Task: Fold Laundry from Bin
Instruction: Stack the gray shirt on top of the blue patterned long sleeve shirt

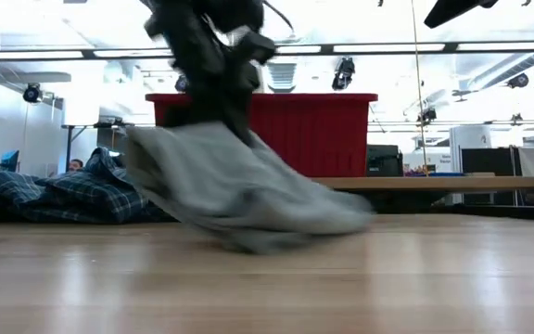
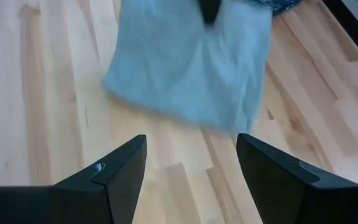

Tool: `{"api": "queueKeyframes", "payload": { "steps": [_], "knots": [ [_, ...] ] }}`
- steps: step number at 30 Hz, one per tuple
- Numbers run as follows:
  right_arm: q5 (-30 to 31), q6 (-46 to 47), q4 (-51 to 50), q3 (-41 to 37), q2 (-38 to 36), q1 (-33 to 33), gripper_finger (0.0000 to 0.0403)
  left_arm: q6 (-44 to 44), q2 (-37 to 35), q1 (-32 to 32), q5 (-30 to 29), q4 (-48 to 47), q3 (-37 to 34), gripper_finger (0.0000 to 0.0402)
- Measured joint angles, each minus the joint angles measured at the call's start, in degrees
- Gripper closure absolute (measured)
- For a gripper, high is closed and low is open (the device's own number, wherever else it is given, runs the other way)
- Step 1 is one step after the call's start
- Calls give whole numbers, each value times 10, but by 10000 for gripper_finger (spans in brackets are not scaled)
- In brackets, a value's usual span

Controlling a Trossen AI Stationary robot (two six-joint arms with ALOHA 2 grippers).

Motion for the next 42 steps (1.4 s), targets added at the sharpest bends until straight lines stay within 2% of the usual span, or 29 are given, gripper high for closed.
{"api": "queueKeyframes", "payload": {
  "steps": [4, 8, 15, 23, 28, 30, 37, 42],
  "knots": [
    [0, -8, -17, 0, 0, 1, 158, 3, -87, 24, -46, -128, 0, 395],
    [0, -24, -28, 0, 0, 1, 158, 1, -171, 67, -82, -216, 0, 396],
    [5, -45, -30, 0, 0, 1, 158, 50, -279, 223, -99, -242, 0, 396],
    [19, -18, -33, 0, 0, -2, 158, 209, -313, 460, -86, -328, -3, 396],
    [45, -3, -33, 0, 0, -9, 158, 272, -291, 574, -62, -313, -13, 396],
    [46, -2, -33, 0, 0, -16, 158, 285, -277, 591, -48, -320, -15, 396],
    [46, -5, -32, 0, 0, -50, 158, 268, -244, 588, -47, -332, -31, 396],
    [47, -27, -32, 0, 0, -70, 158, 218, -221, 572, -93, -301, -56, 388]
  ]
}}
